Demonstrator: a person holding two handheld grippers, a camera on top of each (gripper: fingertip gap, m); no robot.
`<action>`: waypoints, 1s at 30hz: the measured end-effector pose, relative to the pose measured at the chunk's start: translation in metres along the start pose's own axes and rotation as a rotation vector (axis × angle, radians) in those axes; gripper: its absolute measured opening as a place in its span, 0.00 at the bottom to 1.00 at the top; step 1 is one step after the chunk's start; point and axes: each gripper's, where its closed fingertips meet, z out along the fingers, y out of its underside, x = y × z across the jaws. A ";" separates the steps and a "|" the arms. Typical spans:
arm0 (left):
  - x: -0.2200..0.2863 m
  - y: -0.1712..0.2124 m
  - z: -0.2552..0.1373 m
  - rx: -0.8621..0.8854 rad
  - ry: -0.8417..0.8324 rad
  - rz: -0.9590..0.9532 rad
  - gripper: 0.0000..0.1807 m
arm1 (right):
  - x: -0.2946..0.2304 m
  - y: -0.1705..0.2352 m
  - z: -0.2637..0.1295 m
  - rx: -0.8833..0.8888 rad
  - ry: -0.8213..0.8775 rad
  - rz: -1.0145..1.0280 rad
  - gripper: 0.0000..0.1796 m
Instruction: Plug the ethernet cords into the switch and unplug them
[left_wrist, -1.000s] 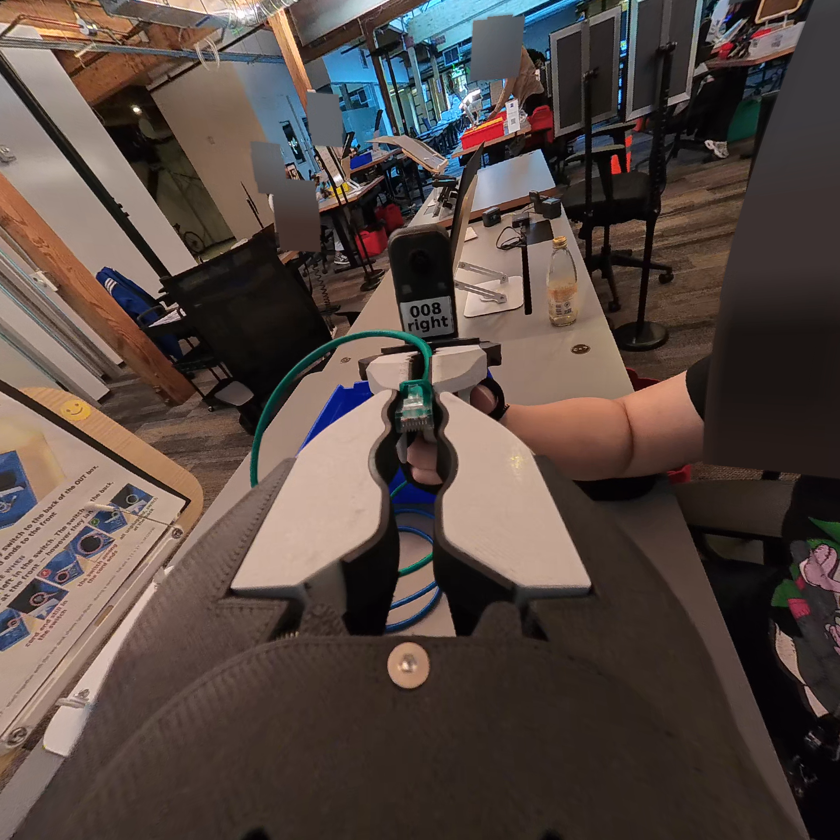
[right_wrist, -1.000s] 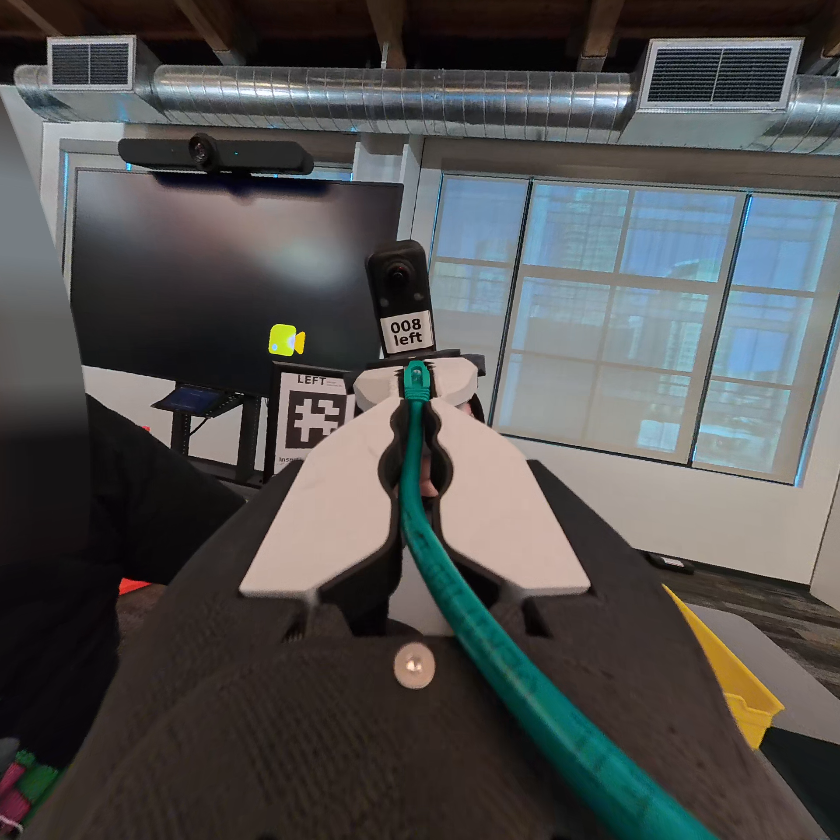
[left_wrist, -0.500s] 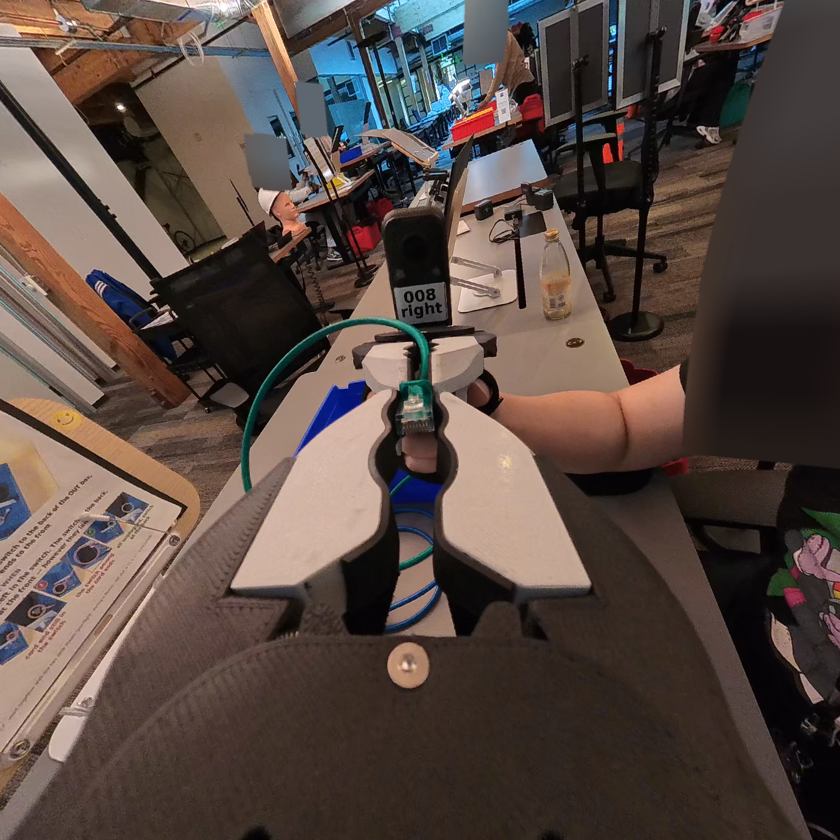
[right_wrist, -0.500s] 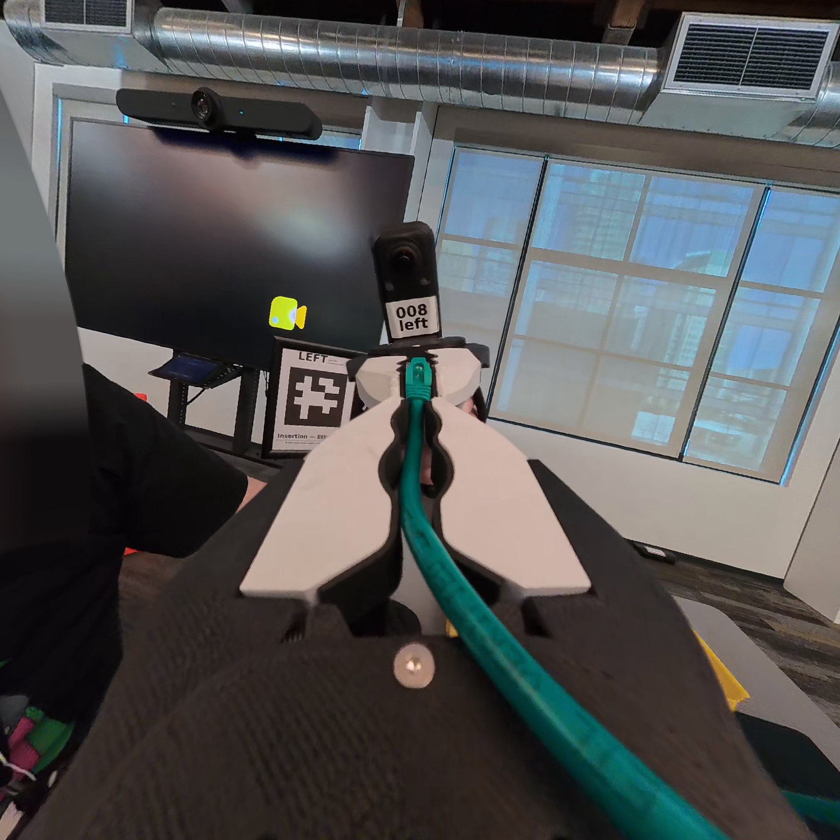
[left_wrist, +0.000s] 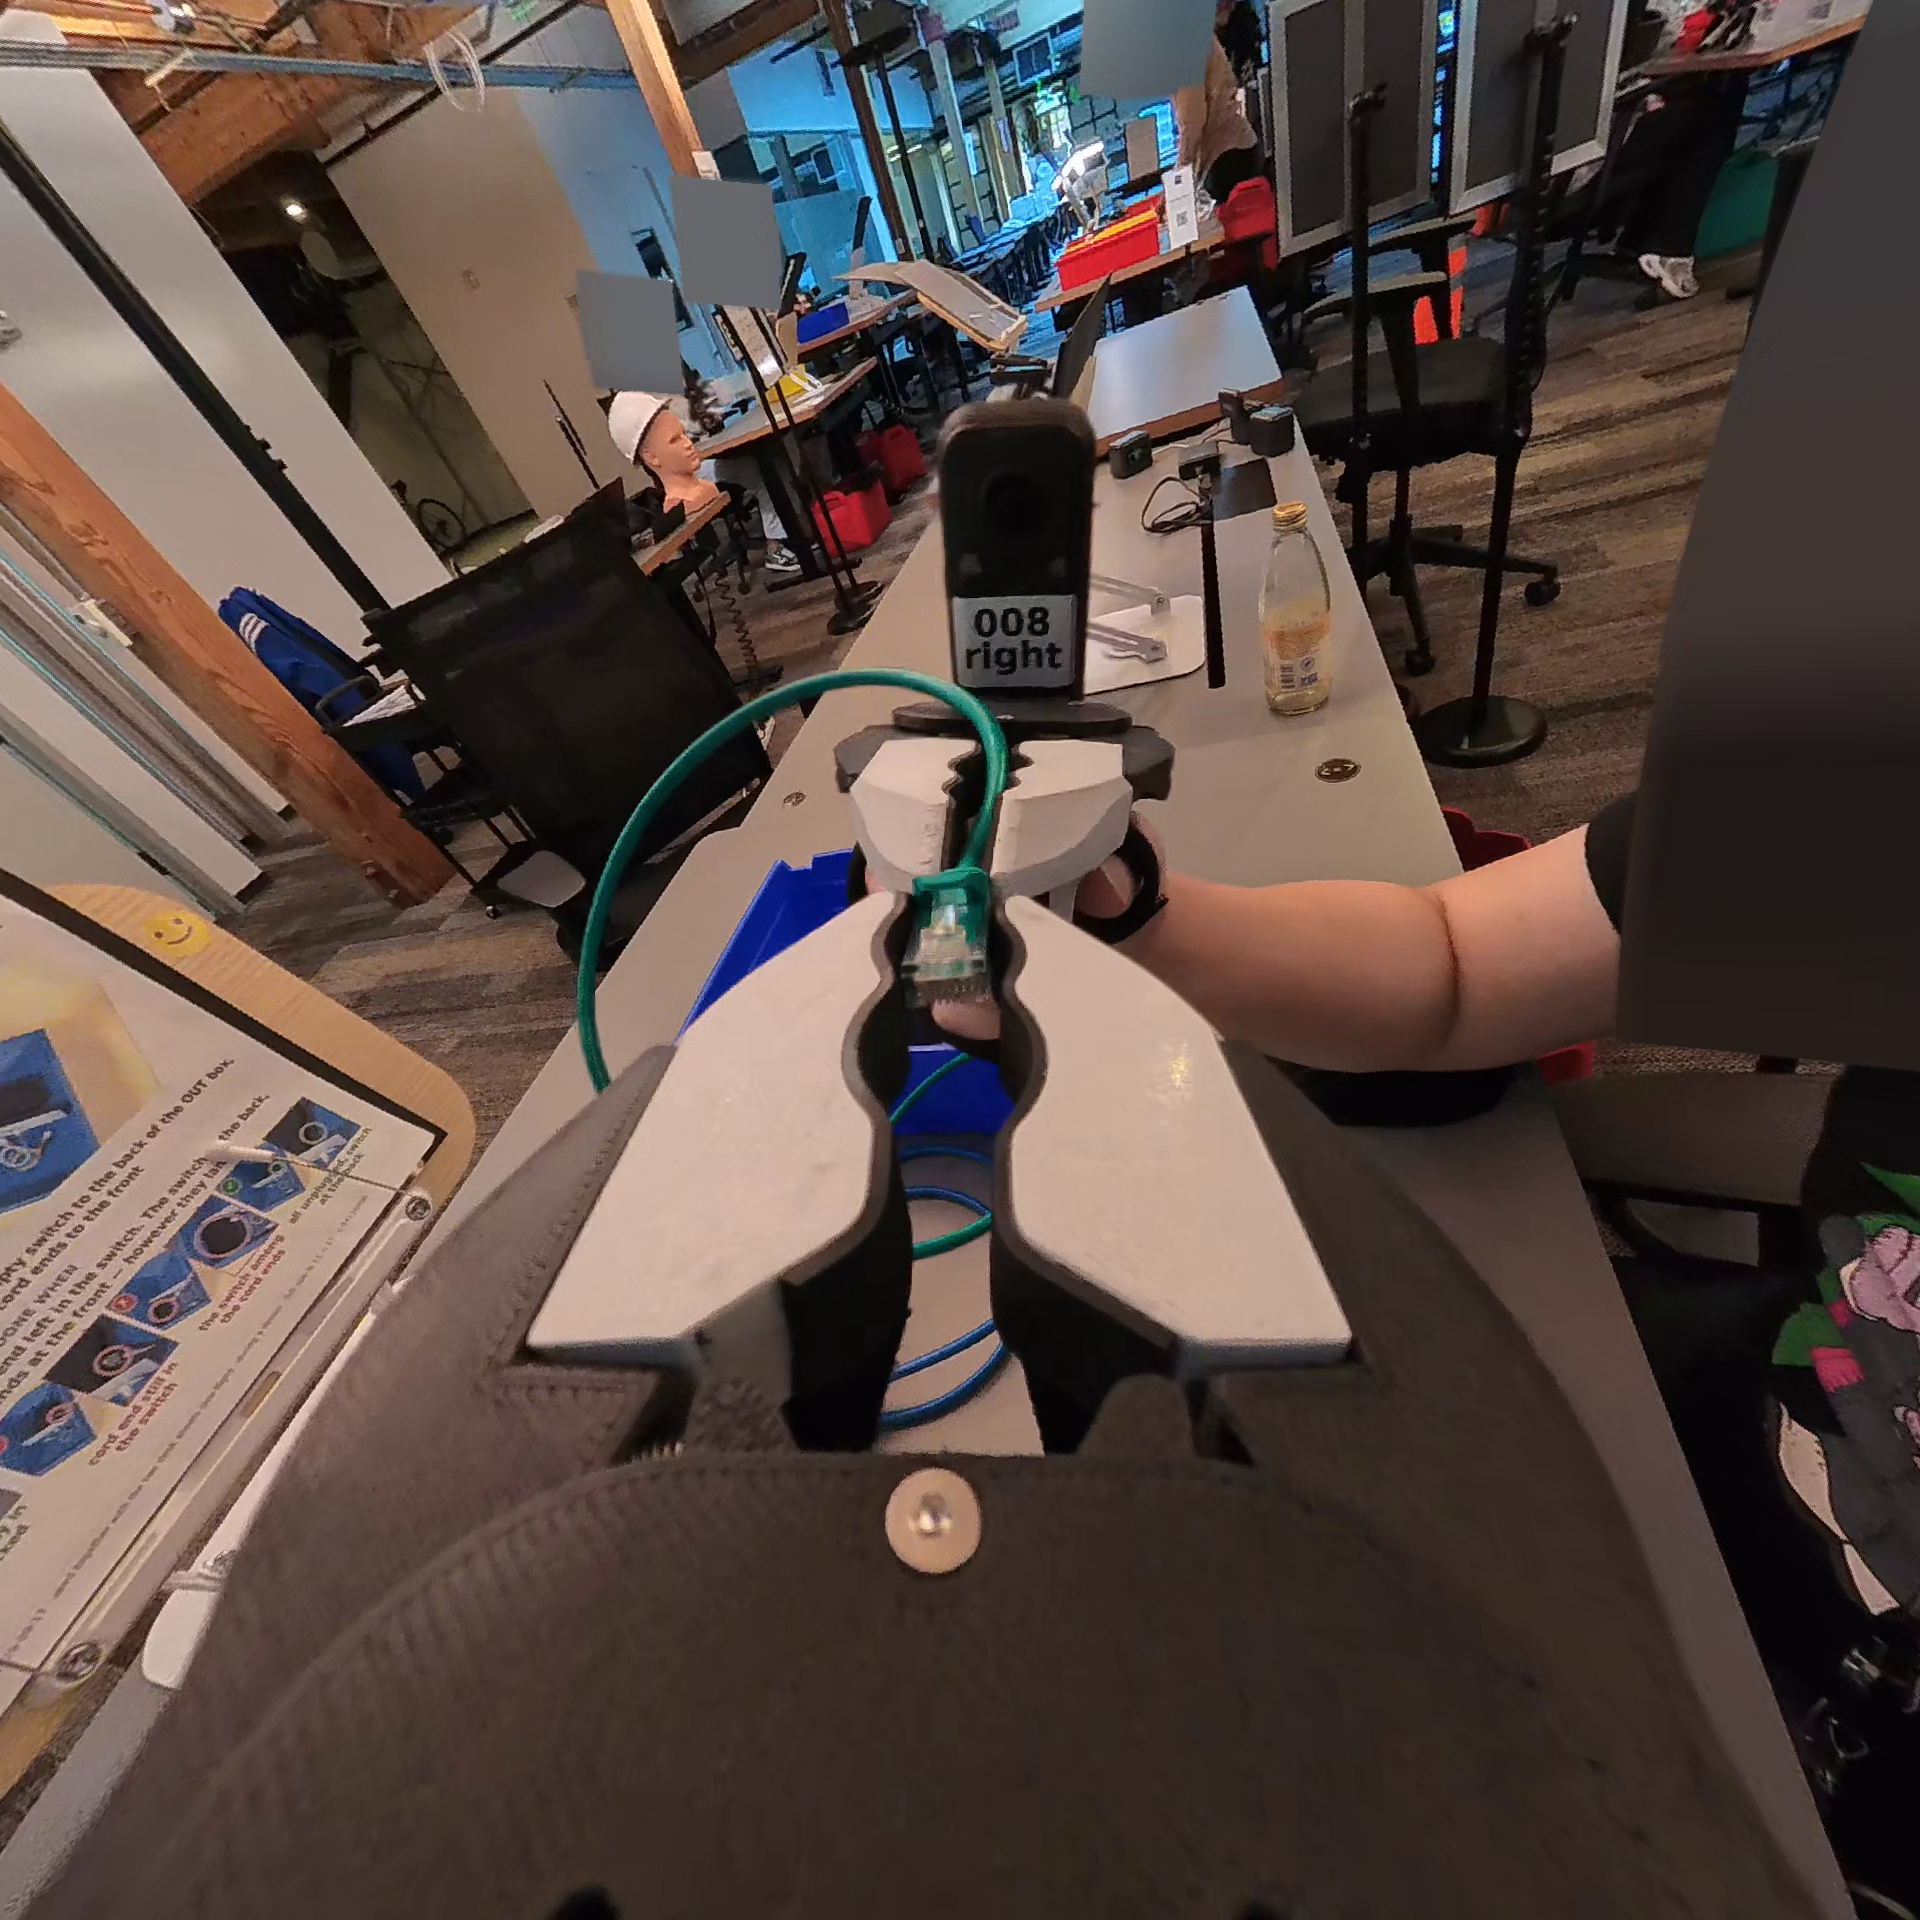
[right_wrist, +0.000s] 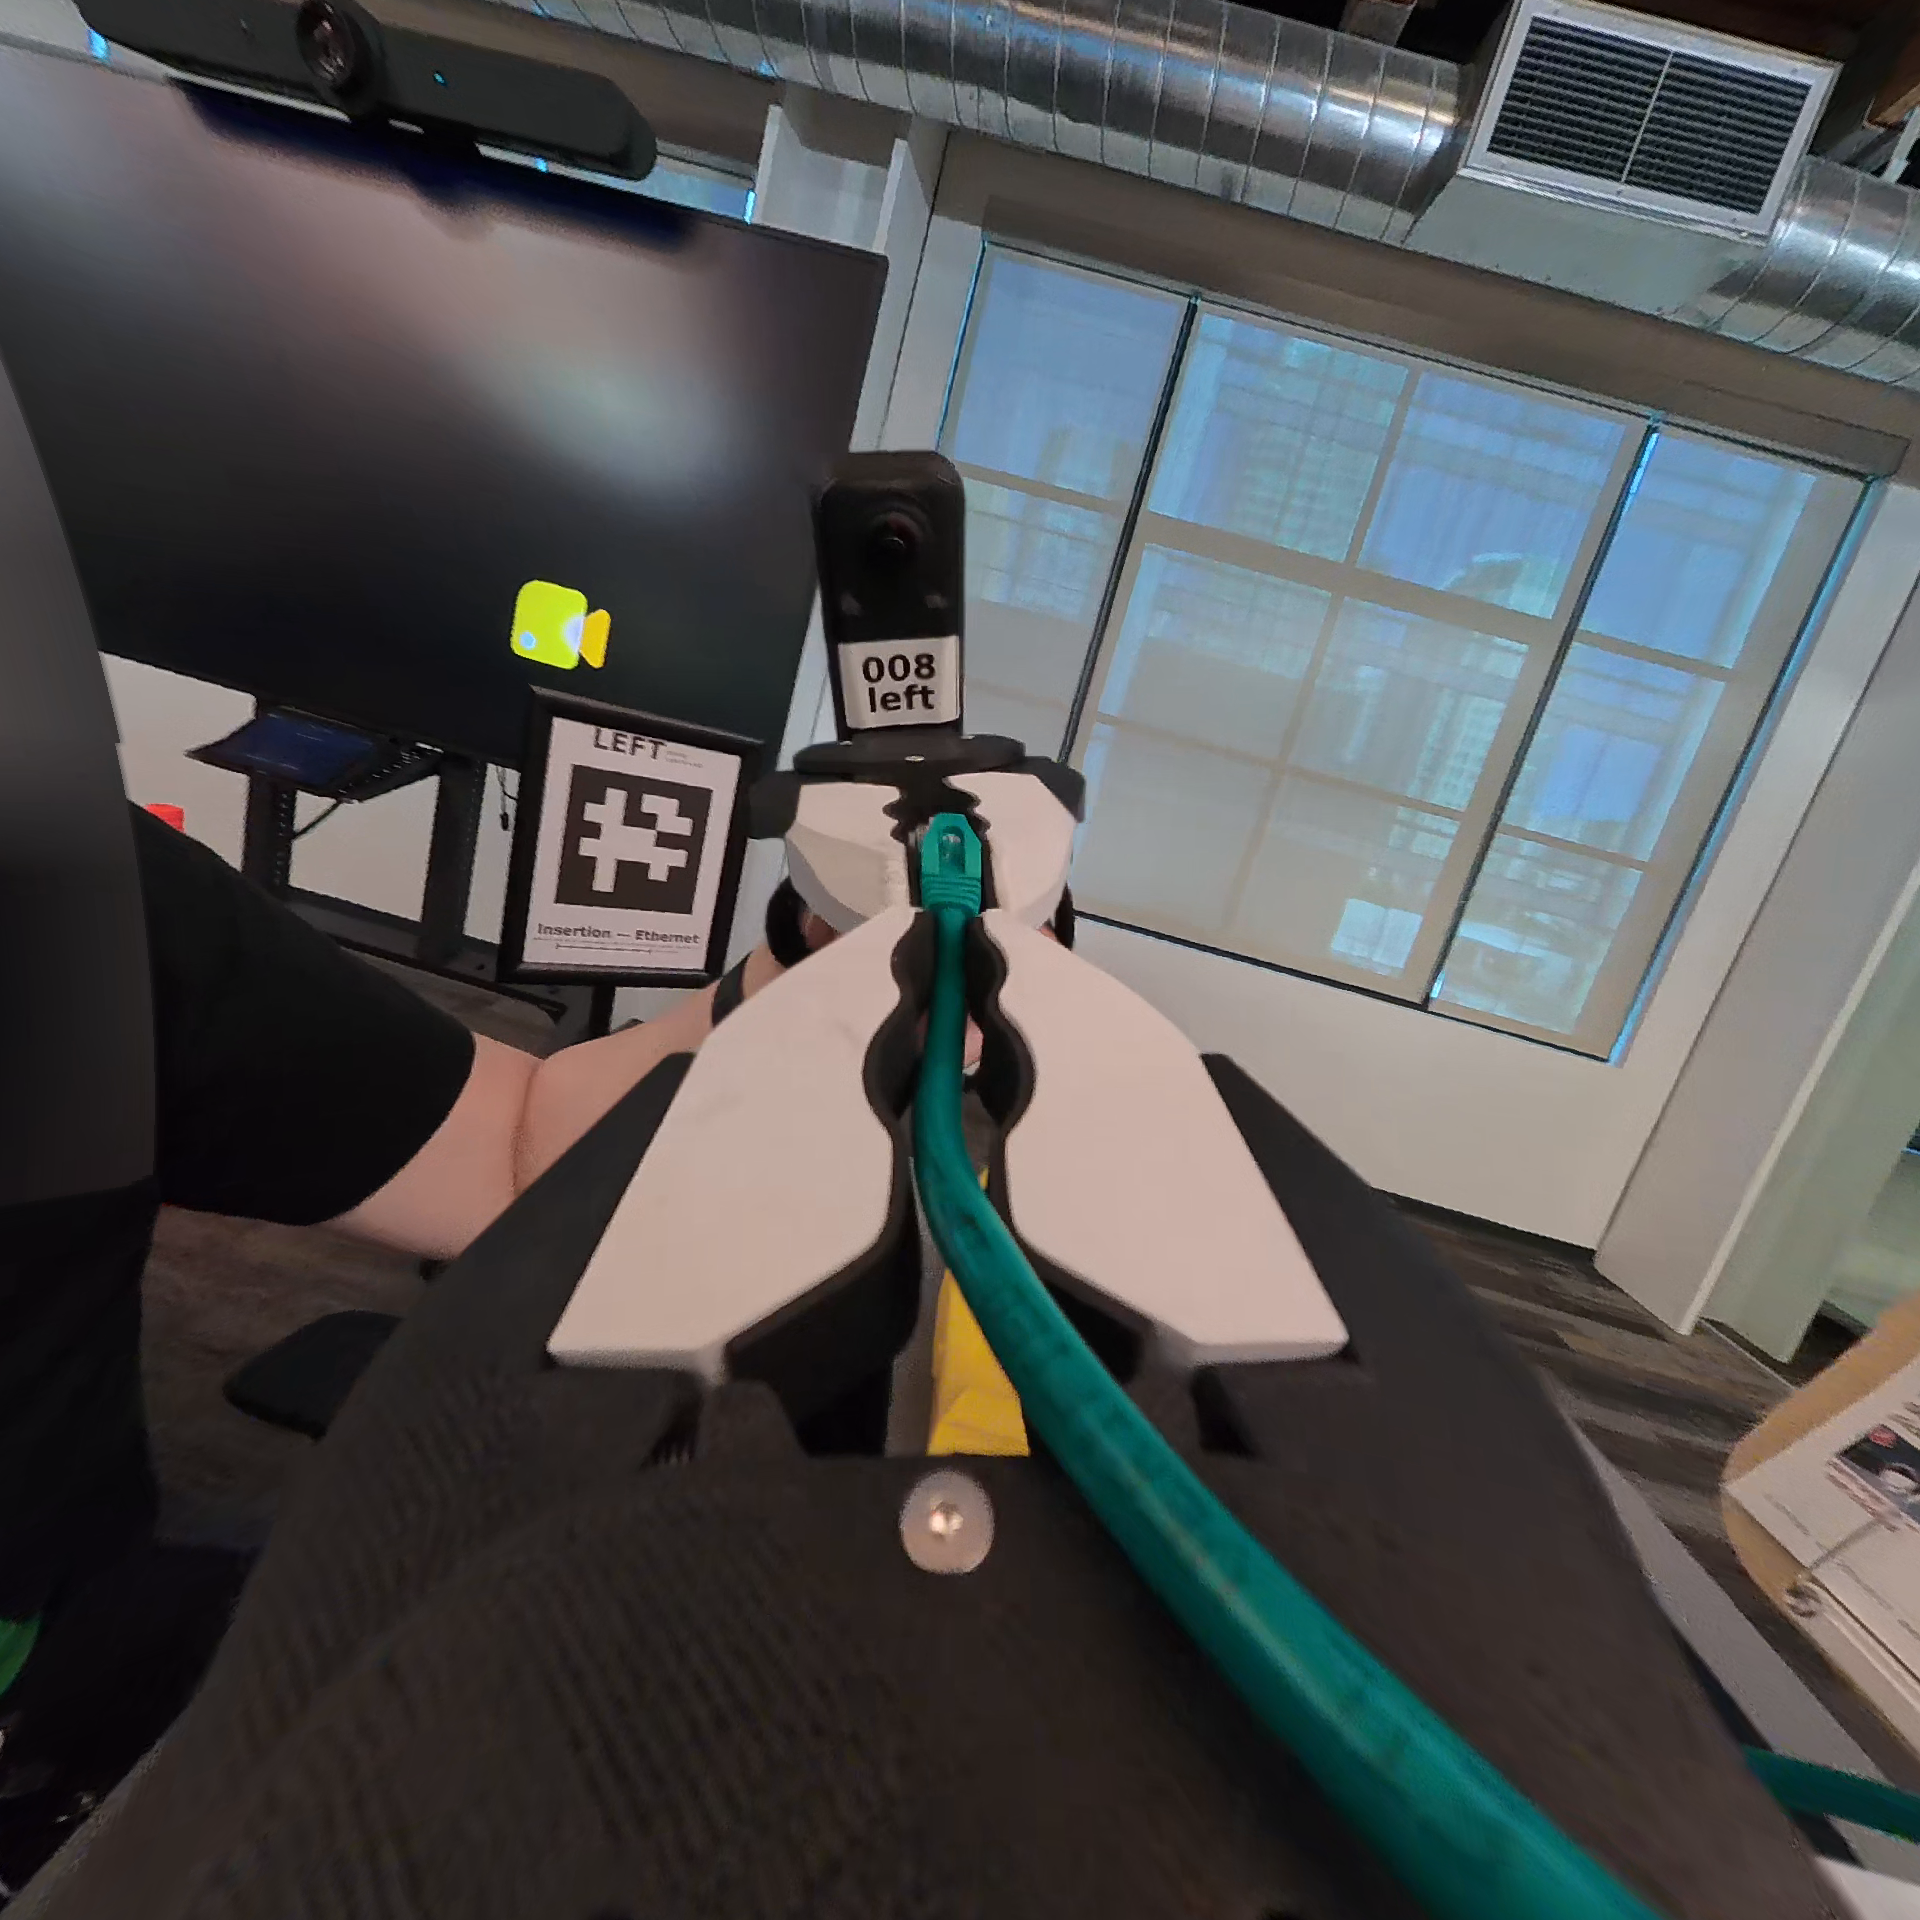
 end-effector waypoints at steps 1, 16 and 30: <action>0.000 0.000 0.000 0.001 -0.002 -0.001 0.06 | 0.000 0.000 0.000 -0.005 0.005 -0.014 0.03; -0.052 0.250 0.025 -0.419 -0.463 -0.245 0.39 | 0.008 -0.041 -0.033 -0.033 0.149 -0.214 0.03; -0.081 0.370 0.057 -0.925 -0.195 -0.348 0.46 | 0.008 -0.041 -0.037 -0.062 0.138 -0.230 0.04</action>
